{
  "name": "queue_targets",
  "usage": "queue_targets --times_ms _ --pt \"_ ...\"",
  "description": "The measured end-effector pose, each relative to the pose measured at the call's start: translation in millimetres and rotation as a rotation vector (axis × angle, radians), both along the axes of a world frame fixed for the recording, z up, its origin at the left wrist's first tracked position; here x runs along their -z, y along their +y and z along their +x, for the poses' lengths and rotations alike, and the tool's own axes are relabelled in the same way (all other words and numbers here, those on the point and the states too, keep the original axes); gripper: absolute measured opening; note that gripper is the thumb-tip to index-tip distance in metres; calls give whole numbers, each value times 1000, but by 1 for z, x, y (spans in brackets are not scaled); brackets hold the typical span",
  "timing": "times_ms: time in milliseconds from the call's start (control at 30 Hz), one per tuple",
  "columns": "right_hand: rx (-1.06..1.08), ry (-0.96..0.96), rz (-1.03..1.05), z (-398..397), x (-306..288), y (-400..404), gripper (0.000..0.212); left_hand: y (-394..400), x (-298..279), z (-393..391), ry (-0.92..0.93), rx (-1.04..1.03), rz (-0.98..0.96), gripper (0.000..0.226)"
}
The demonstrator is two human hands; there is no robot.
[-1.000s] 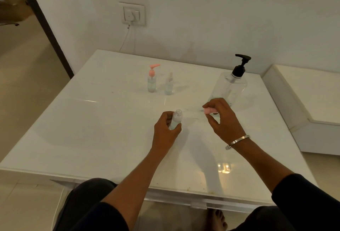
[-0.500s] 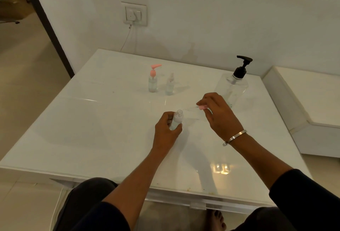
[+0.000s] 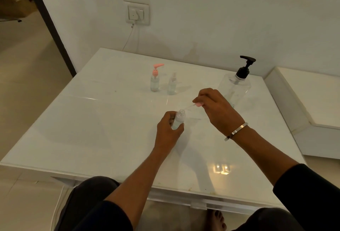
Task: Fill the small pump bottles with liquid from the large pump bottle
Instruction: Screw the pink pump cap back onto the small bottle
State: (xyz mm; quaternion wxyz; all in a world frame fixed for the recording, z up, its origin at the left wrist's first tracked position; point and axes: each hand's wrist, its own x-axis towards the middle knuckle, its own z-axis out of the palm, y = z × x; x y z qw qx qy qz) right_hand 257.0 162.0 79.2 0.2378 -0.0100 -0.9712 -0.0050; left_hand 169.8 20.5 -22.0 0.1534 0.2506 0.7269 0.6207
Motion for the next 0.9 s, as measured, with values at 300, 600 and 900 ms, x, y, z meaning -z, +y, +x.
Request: queue_targets --times_ms 300,600,900 --pt "-73 -236 14 -15 2 -9 42 4 5 -1 19 -16 -43 31" --pt "74 -399 -386 -41 7 -20 20 6 10 -4 7 -13 -21 26" --pt "115 -522 -380 -51 -6 -17 20 4 10 -3 -9 5 13 26"
